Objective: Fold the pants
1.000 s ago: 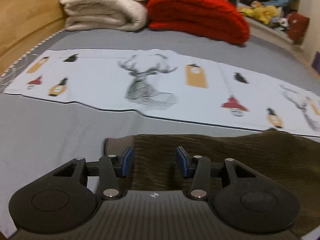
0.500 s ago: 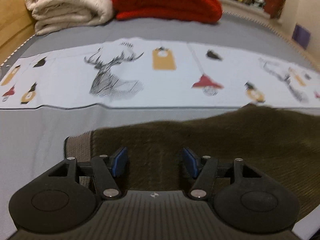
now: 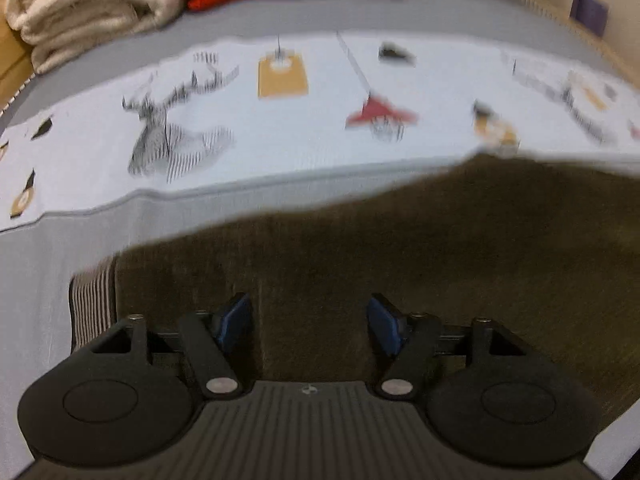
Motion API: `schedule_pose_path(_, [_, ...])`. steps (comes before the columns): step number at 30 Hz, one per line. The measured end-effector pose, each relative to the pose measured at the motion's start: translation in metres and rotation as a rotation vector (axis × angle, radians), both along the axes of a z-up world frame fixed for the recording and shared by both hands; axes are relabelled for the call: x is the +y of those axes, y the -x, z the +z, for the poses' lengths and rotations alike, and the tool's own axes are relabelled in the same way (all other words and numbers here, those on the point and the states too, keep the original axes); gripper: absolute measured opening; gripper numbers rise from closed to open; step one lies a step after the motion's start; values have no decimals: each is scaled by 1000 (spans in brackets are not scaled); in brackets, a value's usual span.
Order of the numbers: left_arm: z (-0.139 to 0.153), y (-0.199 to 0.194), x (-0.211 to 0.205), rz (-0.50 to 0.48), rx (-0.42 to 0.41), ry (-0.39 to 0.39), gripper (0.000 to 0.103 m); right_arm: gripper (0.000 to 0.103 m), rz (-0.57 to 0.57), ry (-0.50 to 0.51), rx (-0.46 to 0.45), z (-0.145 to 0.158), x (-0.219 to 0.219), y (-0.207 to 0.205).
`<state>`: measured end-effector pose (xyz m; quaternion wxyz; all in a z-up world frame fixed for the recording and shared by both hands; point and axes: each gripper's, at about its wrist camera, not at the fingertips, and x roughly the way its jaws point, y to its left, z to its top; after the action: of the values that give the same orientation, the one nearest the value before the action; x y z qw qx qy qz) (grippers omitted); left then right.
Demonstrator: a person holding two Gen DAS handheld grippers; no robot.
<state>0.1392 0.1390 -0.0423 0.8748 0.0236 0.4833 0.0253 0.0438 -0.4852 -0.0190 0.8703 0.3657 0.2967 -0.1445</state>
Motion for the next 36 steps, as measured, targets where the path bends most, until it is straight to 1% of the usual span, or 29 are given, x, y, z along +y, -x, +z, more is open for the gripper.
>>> schedule_pose_path(2, [9, 0, -2, 5, -59, 48, 70, 51, -30, -12, 30, -2, -8, 0])
schedule_pose_path(4, [14, -3, -10, -5, -88, 89, 70, 51, -69, -30, 55, -6, -18, 2])
schedule_pose_path(6, [18, -8, -21, -38, -104, 109, 70, 51, -117, -68, 75, -11, -29, 5])
schedule_pose_path(8, [19, -11, -39, -91, -115, 125, 70, 51, -174, -113, 92, -17, -42, 9])
schedule_pose_path(10, [19, -10, -56, -147, -110, 149, 70, 51, -226, -159, 106, -25, -53, 14])
schedule_pose_path(12, [16, -10, -74, -204, -75, 170, 70, 51, -283, -208, 112, -33, -65, 21])
schedule_pose_path(13, [14, -9, -84, -231, -55, 169, 70, 51, -316, -232, 112, -38, -71, 25])
schedule_pose_path(15, [11, -2, -103, -267, -37, 139, 70, 51, -378, -278, 113, -47, -81, 31])
schedule_pose_path(16, [10, 2, -113, -273, -25, 134, 70, 51, -407, -301, 115, -52, -86, 34])
schedule_pose_path(18, [9, 16, -130, -267, 5, 161, 70, 51, -452, -340, 116, -63, -95, 34])
schedule_pose_path(21, [11, 45, -151, -263, 3, 202, 70, 52, -483, -377, 95, -76, -104, 28])
schedule_pose_path(23, [17, 65, -161, -258, -7, 257, 70, 52, -481, -392, 67, -83, -108, 22])
schedule_pose_path(24, [20, 74, -165, -255, -11, 291, 70, 52, -472, -393, 64, -87, -110, 17])
schedule_pose_path(26, [26, 89, -173, -258, -21, 322, 71, 54, -456, -377, 87, -93, -112, 7])
schedule_pose_path(28, [30, 100, -179, -267, -40, 321, 71, 56, -430, -328, 98, -93, -110, -4])
schedule_pose_path(29, [33, 104, -180, -267, -49, 315, 71, 60, -414, -299, 104, -92, -109, -9])
schedule_pose_path(32, [32, 103, -181, -251, -65, 284, 71, 60, -391, -210, 135, -87, -102, -22])
schedule_pose_path(34, [28, 98, -176, -218, -64, 270, 71, 50, -399, -163, 156, -85, -98, -27])
schedule_pose_path(35, [25, 95, -174, -203, -60, 265, 71, 34, -398, -157, 159, -85, -97, -29])
schedule_pose_path(36, [22, 91, -171, -186, -55, 259, 71, 31, -399, -156, 155, -84, -97, -30])
